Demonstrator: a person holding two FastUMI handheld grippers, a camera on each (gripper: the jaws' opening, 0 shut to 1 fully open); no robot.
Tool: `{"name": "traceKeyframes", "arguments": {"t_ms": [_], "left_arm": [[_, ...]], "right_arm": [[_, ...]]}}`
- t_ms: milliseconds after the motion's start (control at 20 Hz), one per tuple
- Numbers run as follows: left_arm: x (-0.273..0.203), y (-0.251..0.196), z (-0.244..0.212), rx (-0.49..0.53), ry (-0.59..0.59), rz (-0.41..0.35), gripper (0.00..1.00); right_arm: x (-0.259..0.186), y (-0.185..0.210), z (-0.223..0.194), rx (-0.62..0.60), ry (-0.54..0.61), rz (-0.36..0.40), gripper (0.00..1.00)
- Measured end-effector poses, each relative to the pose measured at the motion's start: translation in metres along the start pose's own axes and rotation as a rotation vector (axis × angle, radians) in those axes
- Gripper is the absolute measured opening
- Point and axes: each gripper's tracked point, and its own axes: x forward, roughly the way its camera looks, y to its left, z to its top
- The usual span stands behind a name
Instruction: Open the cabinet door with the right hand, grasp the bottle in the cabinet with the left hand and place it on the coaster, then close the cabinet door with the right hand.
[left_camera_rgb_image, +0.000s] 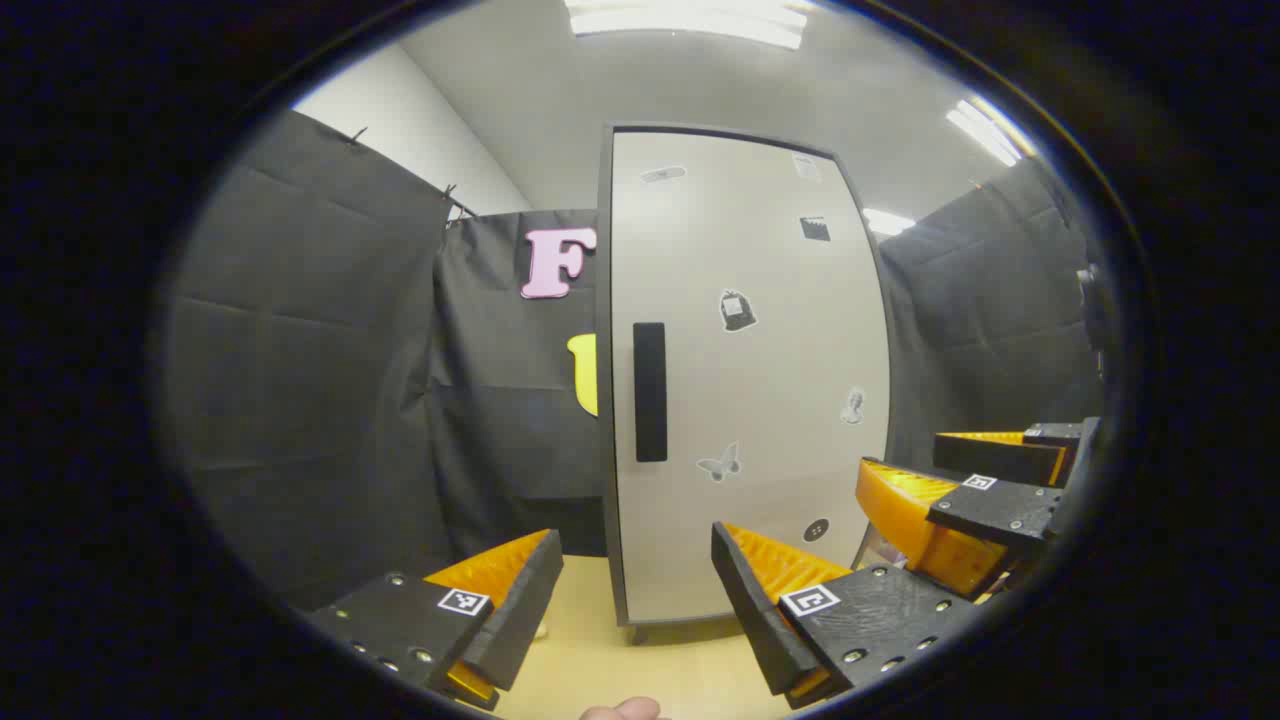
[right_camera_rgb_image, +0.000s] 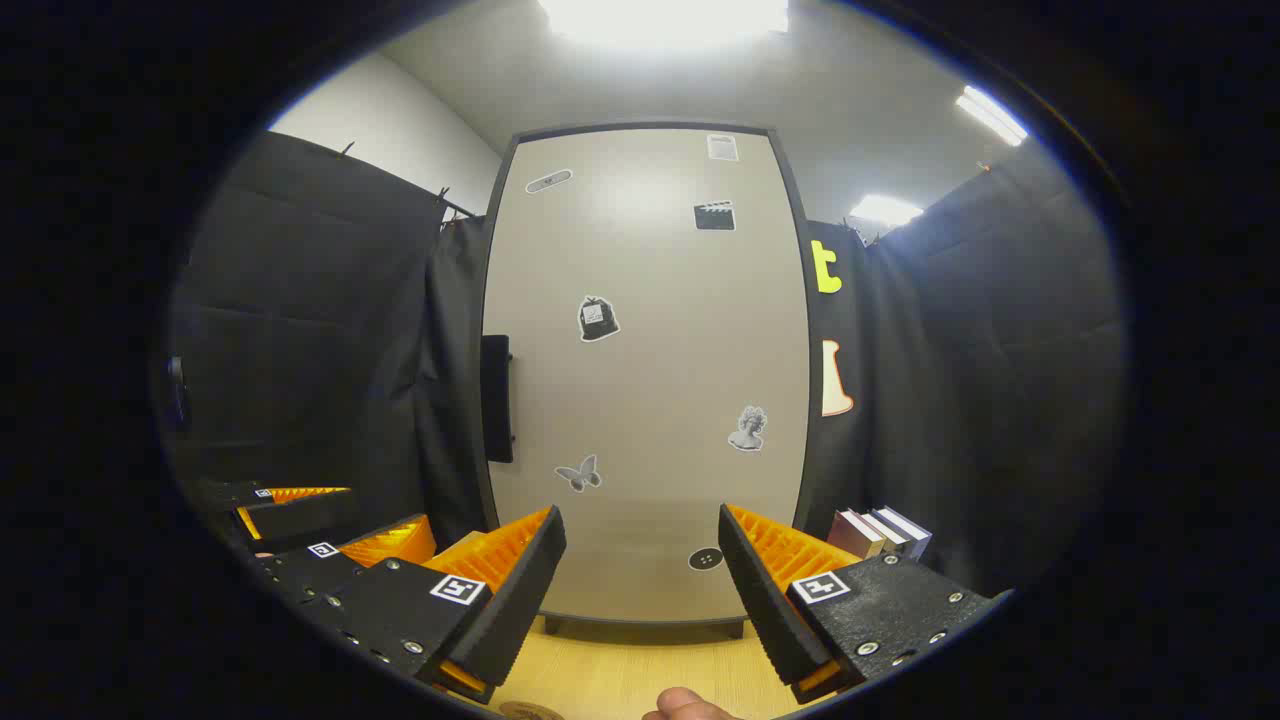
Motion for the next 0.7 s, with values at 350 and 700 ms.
{"name": "traceKeyframes", "arguments": {"t_ms": [350, 700], "left_arm": [[-0.016, 0.001, 0.005, 0.029, -0.009, -0.005, 0.90], [-0.018, 0.016, -0.003, 0.051, 0.026, 0.042, 0.90]], "right_arm": [[-0.001, 0.009, -0.014, 0.008, 0.048, 0.004, 0.95], [-0.001, 0.022, -0.022, -0.011, 0.054, 0.042, 0.95]]}}
